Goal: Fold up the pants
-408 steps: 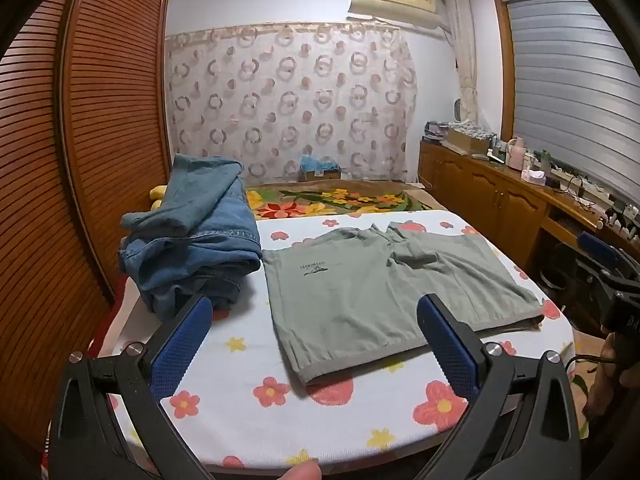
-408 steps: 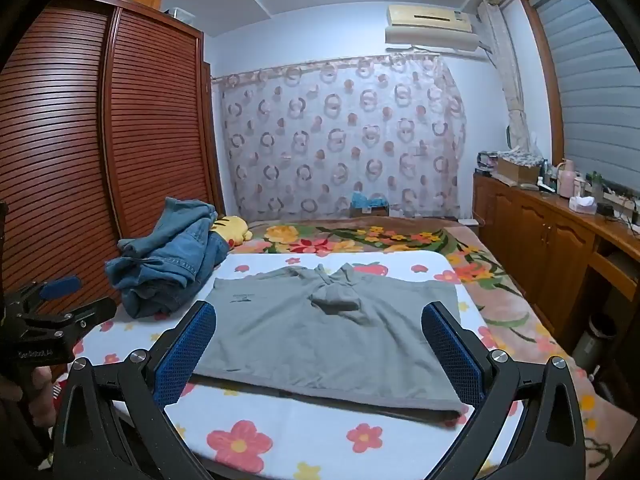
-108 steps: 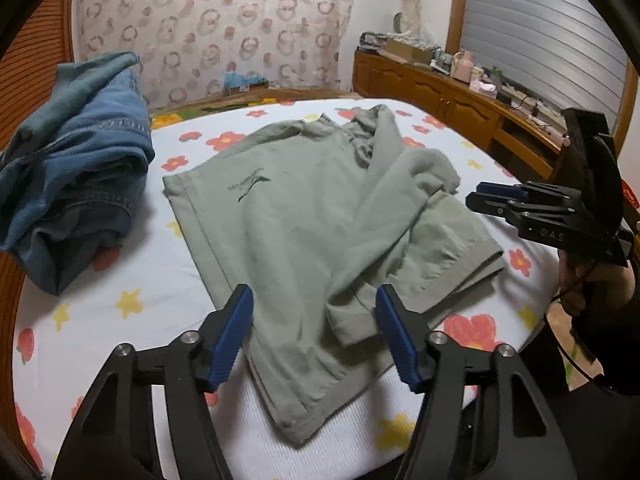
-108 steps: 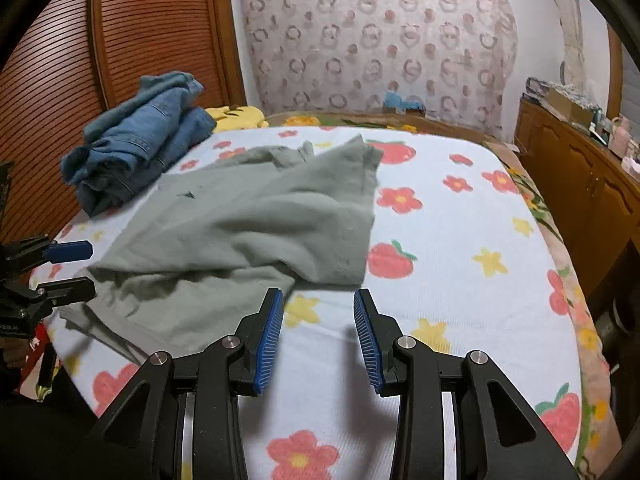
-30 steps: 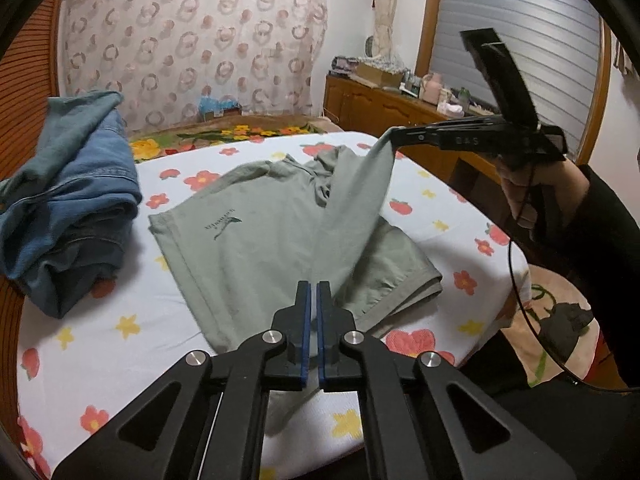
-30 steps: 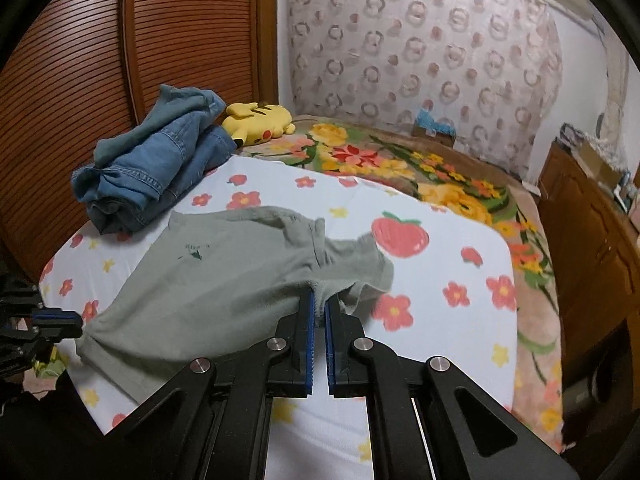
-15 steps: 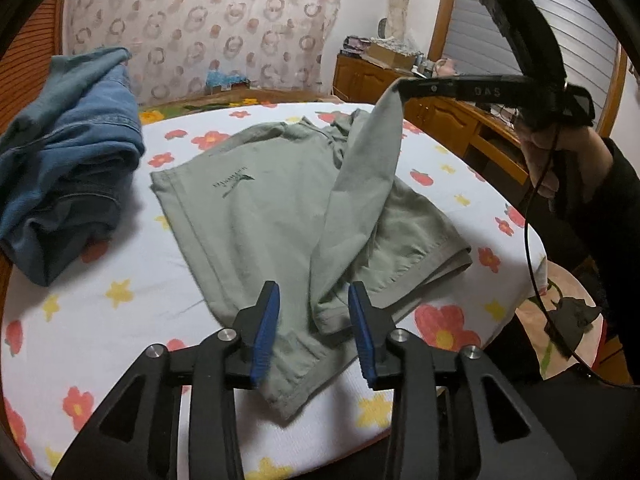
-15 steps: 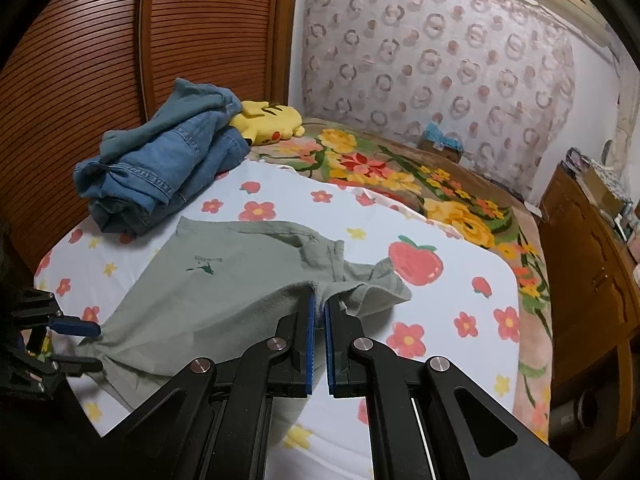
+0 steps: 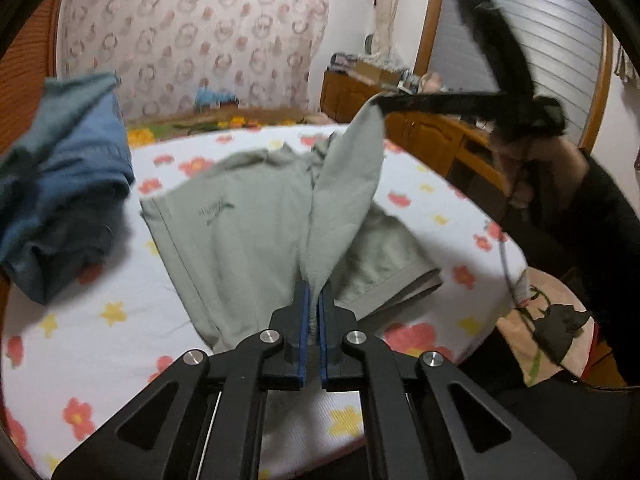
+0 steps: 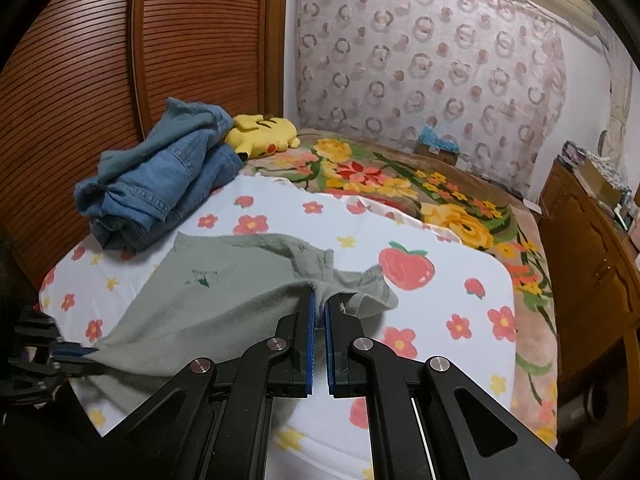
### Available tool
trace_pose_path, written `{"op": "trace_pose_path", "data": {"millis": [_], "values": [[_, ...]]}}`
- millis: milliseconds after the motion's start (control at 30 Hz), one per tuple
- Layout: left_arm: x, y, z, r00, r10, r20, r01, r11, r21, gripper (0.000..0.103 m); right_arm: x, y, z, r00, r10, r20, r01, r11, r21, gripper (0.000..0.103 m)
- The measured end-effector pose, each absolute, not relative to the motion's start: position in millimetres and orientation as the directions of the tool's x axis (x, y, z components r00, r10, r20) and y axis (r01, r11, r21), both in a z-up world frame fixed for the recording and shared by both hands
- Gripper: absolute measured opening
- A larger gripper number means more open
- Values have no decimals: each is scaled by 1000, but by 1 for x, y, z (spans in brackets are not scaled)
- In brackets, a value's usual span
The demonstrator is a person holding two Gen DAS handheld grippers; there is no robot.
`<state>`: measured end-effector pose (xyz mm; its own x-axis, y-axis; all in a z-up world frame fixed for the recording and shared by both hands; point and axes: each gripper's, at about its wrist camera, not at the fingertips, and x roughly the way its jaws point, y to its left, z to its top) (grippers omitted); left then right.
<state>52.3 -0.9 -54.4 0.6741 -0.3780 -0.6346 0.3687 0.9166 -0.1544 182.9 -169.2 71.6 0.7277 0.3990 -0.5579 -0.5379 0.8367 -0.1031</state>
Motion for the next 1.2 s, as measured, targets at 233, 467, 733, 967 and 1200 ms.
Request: {"op": "trace_pose_path", "data": {"millis": [233,467,733,967,1200], "values": [[43,21,-46,690,-337,-641,319,936,-149,5,186,-144,76,714,450,-536,-583,806,-101,4],[46,33,-74,655,-304,-692,276,949,-156,5,196,-114,56,678,451,-581,-616,780,-113,4],[49,35,-94,628,-298,-719,253,952,-173,5,193,-121,42,661,445,-604,-608,790,-84,16],[50,33,-98,627,-293,-722,249,953,-170,5,156,-146,29,646,475,-597,-607,794,-25,16],[50,33,-99,626,-288,-725,245,955,-168,5,115,-167,8,651,460,-604,-595,803,-30,24]]}}
